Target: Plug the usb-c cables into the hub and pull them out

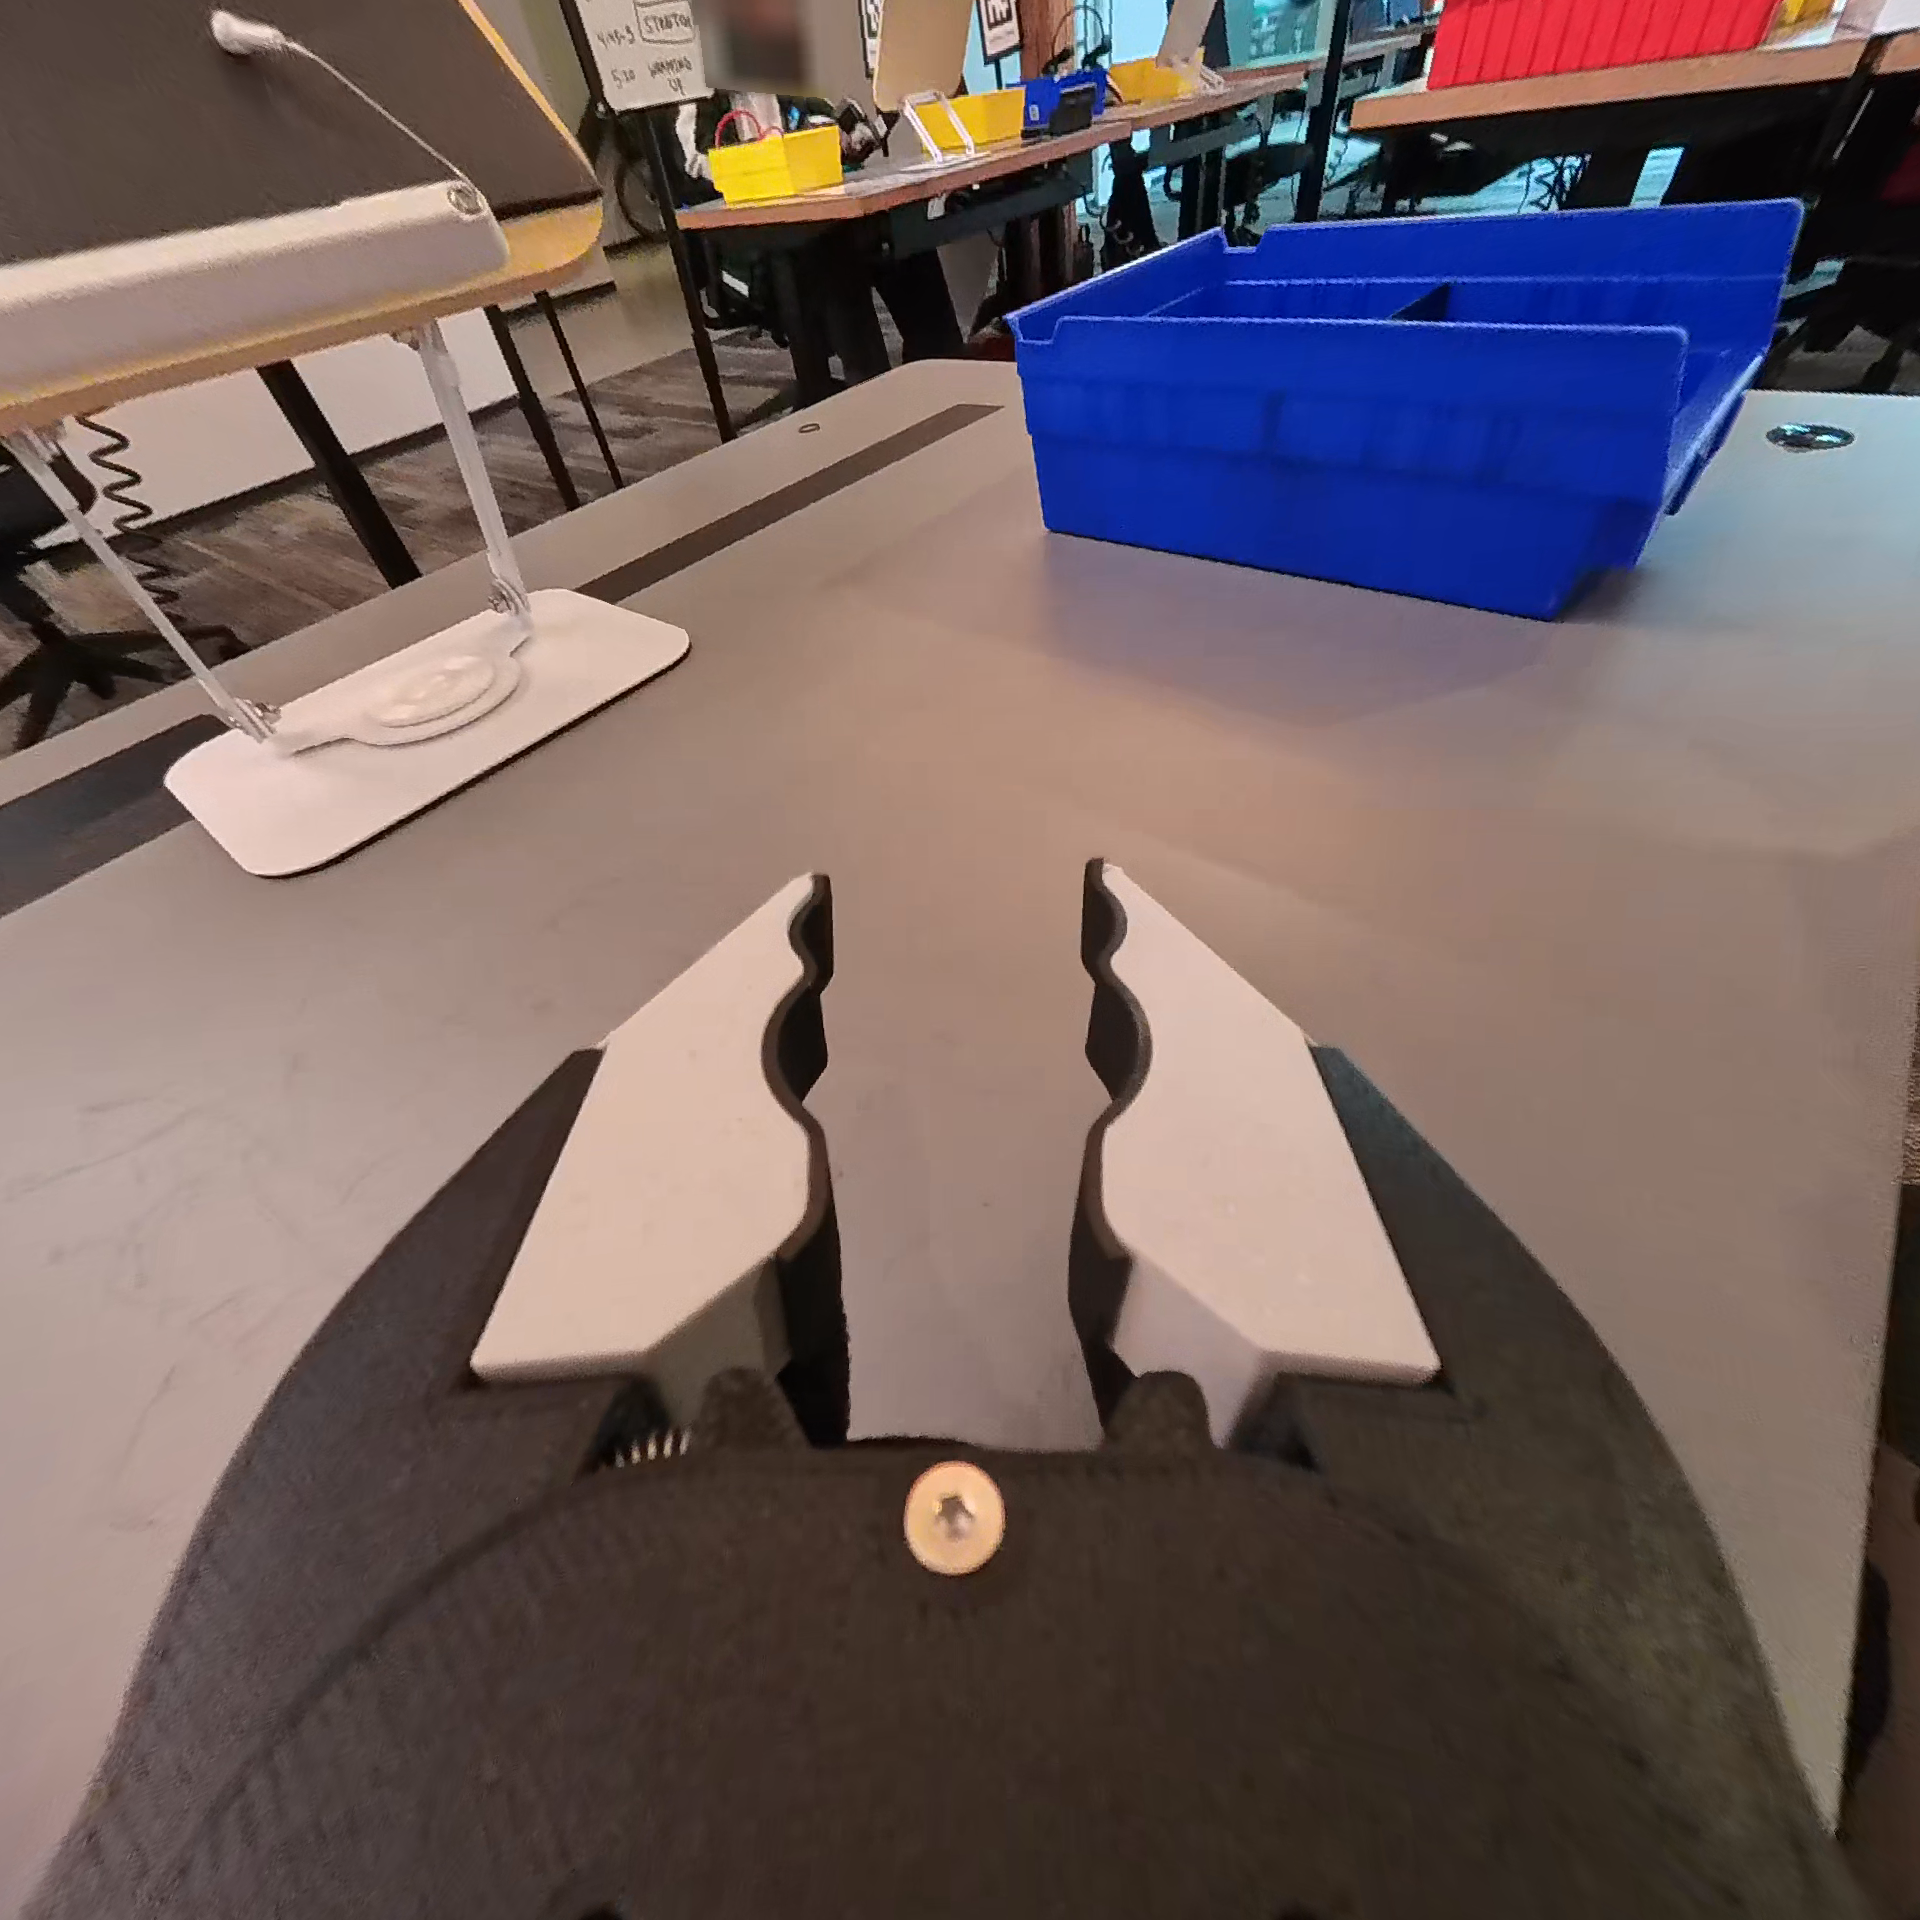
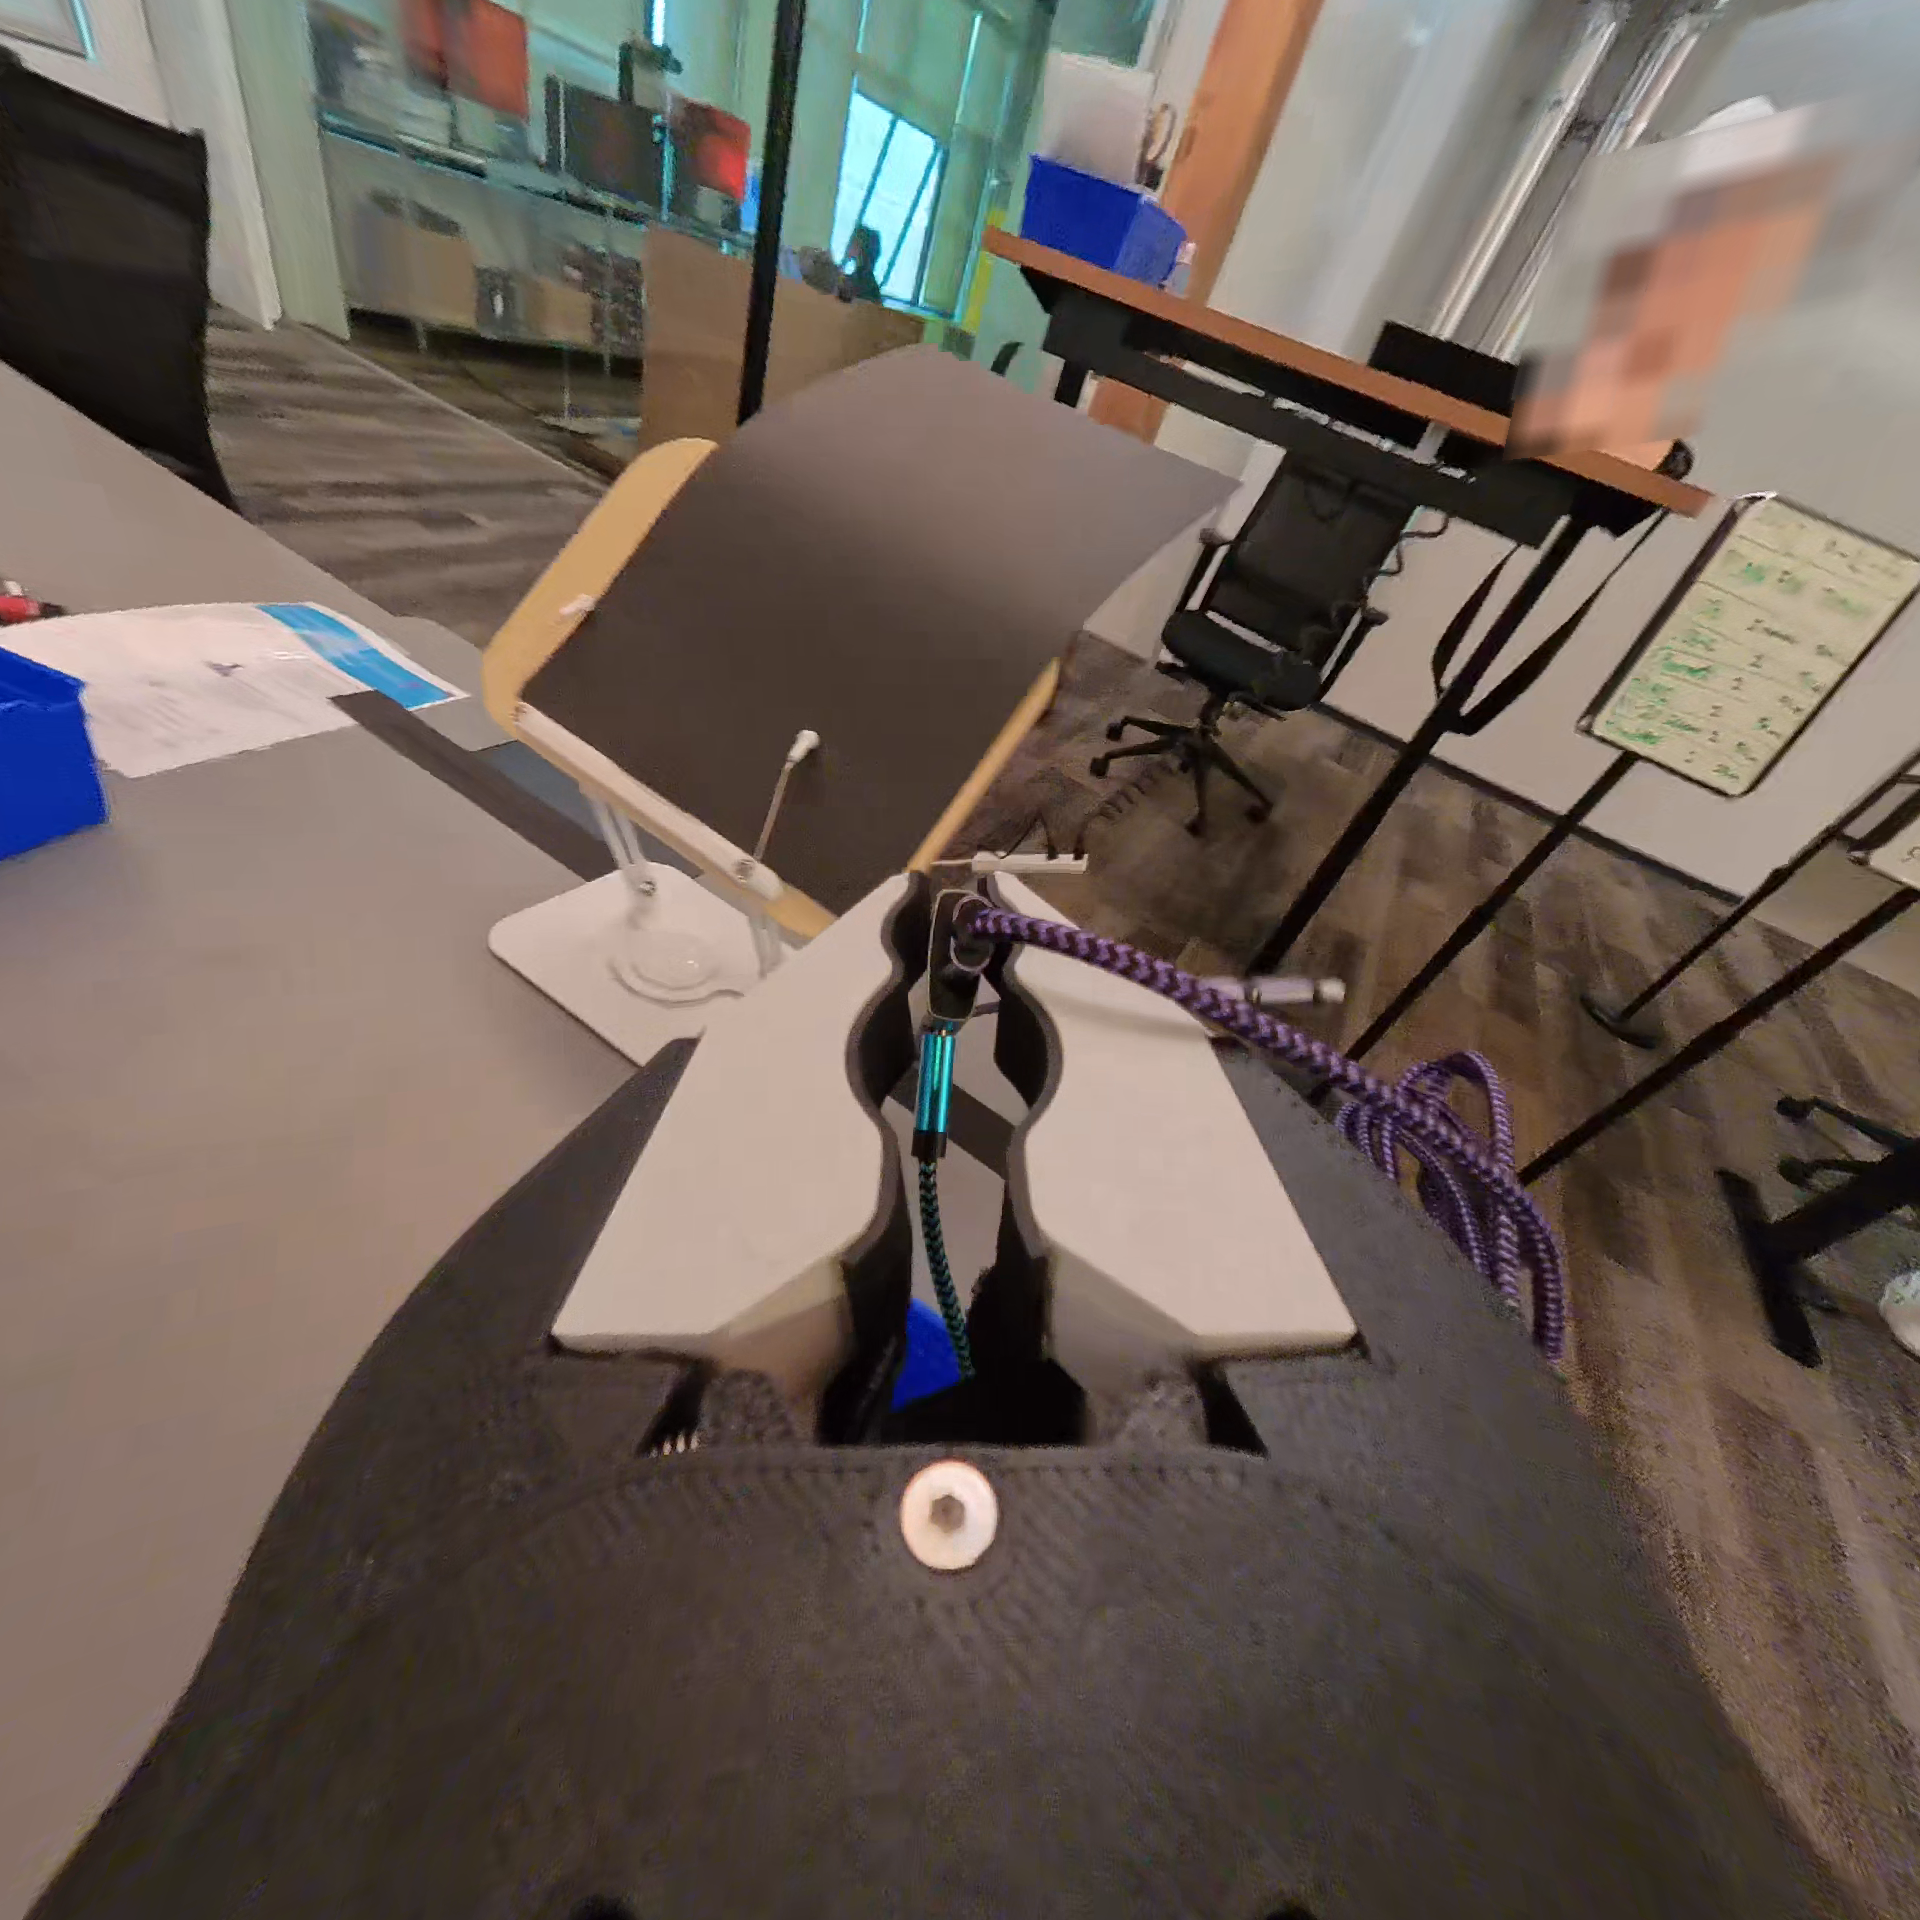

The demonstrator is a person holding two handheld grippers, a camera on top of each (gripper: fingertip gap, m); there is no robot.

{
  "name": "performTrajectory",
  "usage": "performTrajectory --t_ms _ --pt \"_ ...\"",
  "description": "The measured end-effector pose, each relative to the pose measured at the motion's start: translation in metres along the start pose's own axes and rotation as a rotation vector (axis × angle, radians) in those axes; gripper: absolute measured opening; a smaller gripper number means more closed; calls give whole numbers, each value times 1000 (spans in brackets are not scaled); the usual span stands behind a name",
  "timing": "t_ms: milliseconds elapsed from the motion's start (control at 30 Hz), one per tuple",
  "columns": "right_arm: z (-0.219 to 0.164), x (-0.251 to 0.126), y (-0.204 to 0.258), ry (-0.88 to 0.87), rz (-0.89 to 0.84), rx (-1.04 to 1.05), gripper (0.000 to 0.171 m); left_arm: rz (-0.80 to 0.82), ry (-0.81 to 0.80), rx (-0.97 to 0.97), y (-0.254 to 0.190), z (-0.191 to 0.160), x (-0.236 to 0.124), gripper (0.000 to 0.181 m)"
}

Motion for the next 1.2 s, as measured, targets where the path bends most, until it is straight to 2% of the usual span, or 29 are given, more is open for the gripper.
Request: performTrajectory --t_ms 133,267,433,800,967,1200 --pt "-50 9 -20 -84 -17 72 5 -5 3 -15 2 -1 2 45" --pt "-109 20 -19 -145 -2 148 5 -10 14 -12 2 -3 4 45" --pt "-159 24 -13 -96 32 202 6 -5 36 8 0 -5 7 45" --pt "-182 -35 -20 -187 80 337 6 -1 66 14 1 -8 12 45" --pt "-203 -28 -24 -38 109 397 6 -1 73 25 -1 -9 13 45" --pt "-221 5 -36 302 153 460 6 -2 79 28 -1 -10 14 45"
Point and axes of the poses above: each gripper's, where its closed fingertips meet, x out along the fingers, z out of its top, y = z × x across the jaws, the point moved 4 cm from there along -x, back along the fingers, and after that the axes turned 8 degrees about y, right-handed, at the moved point
